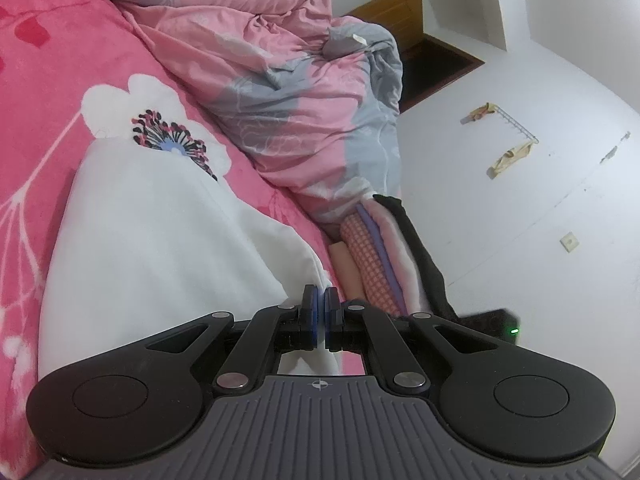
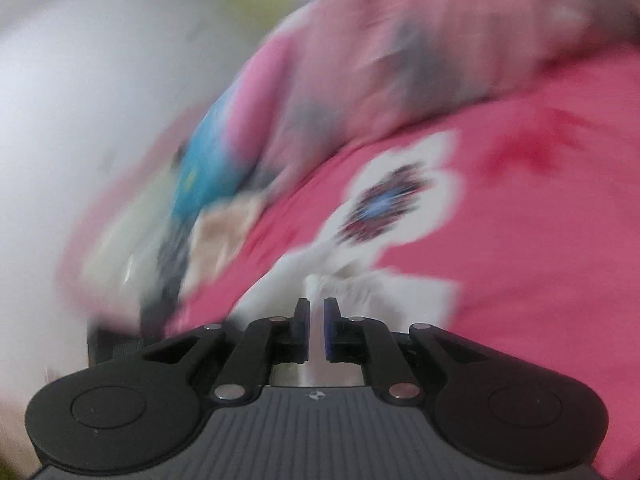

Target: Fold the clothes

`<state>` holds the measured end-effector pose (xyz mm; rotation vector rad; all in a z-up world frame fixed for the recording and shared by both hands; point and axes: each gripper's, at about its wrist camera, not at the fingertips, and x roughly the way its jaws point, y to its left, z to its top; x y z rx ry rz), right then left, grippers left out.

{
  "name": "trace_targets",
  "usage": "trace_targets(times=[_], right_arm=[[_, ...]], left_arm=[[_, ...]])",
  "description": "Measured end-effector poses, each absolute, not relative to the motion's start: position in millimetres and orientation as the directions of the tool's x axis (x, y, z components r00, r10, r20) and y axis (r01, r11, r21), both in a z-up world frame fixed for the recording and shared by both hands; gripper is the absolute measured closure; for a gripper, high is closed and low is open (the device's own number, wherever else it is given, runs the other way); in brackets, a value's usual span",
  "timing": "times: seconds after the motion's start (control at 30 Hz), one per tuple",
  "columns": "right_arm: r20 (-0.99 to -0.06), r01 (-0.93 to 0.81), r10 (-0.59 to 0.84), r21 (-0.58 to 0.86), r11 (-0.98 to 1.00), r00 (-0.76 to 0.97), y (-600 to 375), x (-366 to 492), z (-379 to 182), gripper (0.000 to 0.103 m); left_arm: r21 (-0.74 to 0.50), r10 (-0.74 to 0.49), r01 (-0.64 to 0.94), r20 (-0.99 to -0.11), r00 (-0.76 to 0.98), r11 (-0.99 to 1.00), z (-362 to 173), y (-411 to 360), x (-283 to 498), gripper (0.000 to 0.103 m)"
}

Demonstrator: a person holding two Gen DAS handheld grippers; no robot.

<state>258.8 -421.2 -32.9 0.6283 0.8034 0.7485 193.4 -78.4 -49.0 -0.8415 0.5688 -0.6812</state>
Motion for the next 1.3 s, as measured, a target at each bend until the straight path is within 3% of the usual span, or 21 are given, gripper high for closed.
trace_targets(times=[0.13,0.43,0.47,0.53,0.67,0.77,0.9,1.13,1.3], right_arm=[[-0.465,-0.172,0.724,0.770,0.615,0.509,-437.9,267.9,-60.6,0.094],[-0.461,-0.168,0.691,0.752,0.637,0.557,-434.4,261.8,-57.8,0.093],[-0.459,-0.157,0.694,0.761,0.629,0.554,-436.4,260.8,-59.5,0.089],[-0.458,-0.141,0.701,0.775,0.617,0.547,-439.2,258.9,-62.7,0.064],[-0.509,-0.161,0.711,0.747,0.645,0.485,-423.9,261.2,-68.3,0.063],[-0.501,-0.199,0.718,0.736,0.647,0.483,-412.4,268.7,-68.8,0.067],[-0.466,-0.221,0.734,0.749,0.624,0.494,-409.6,270.1,-72.2,0.099],[-0.354,-0.366,0.751,0.707,0.605,0.558,-401.5,246.3,-46.7,0.102],[-0.394,-0.534,0.776,0.568,0.627,0.492,-363.9,237.5,-32.5,0.102]], left_arm=[[-0.817,-0.732,0.308,-0.190,0.655,0.488,-49.4,-78.4,193.4,0.102],[-0.816,-0.726,0.298,-0.201,0.658,0.495,-50.4,-78.2,193.6,0.102],[-0.817,-0.726,0.297,-0.200,0.658,0.495,-50.6,-77.8,193.6,0.102],[-0.817,-0.726,0.298,-0.198,0.658,0.493,-50.7,-77.4,193.6,0.102],[-0.816,-0.726,0.299,-0.199,0.658,0.495,-51.2,-77.4,193.6,0.102],[-0.816,-0.724,0.297,-0.199,0.661,0.495,-50.6,-77.5,193.5,0.102],[-0.815,-0.721,0.299,-0.195,0.665,0.496,-49.8,-76.7,192.5,0.102],[-0.817,-0.713,0.298,-0.184,0.676,0.494,-49.5,-75.2,190.8,0.102],[-0.818,-0.710,0.305,-0.169,0.684,0.488,-46.6,-74.9,188.7,0.102]])
